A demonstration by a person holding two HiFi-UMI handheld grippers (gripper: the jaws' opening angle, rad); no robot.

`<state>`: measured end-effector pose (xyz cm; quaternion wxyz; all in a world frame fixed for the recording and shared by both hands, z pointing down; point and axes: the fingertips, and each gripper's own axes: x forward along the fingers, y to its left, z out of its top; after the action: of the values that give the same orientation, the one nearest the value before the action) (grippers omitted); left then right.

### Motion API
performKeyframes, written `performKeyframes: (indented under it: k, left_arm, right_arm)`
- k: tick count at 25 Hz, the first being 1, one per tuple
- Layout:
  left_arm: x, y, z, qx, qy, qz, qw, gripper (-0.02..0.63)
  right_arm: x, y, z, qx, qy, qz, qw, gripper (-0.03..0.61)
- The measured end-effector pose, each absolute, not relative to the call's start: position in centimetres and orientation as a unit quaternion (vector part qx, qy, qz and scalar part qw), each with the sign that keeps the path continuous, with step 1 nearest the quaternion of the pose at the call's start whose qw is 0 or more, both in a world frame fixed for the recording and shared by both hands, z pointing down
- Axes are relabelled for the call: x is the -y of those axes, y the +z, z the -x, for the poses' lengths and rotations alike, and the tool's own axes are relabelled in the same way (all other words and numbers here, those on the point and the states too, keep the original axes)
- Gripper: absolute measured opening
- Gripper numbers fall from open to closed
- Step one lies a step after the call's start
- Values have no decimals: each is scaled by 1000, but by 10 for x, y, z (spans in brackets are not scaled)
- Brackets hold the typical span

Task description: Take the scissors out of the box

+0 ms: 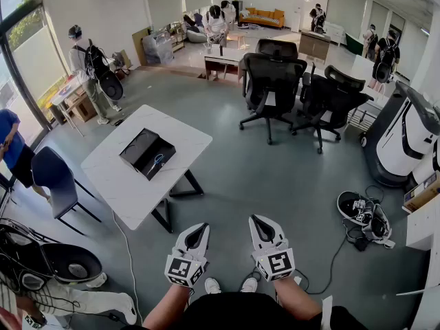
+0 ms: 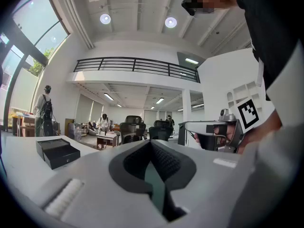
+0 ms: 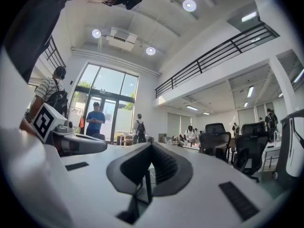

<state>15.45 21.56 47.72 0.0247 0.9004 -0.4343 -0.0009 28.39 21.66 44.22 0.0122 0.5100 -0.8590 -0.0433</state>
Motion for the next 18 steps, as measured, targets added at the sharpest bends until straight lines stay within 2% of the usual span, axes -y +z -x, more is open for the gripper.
performKeyframes:
  k: [9,18]
  left_arm:
    - [-223,485,-144,422,2,-906,33,9]
    - [-222,485,-119,414,4,-910,31,9]
  right_arm:
    - [-229,451,-263,859,-33,-510,16,8]
    - [-232,440,-231,873,-27,-486,-14,8]
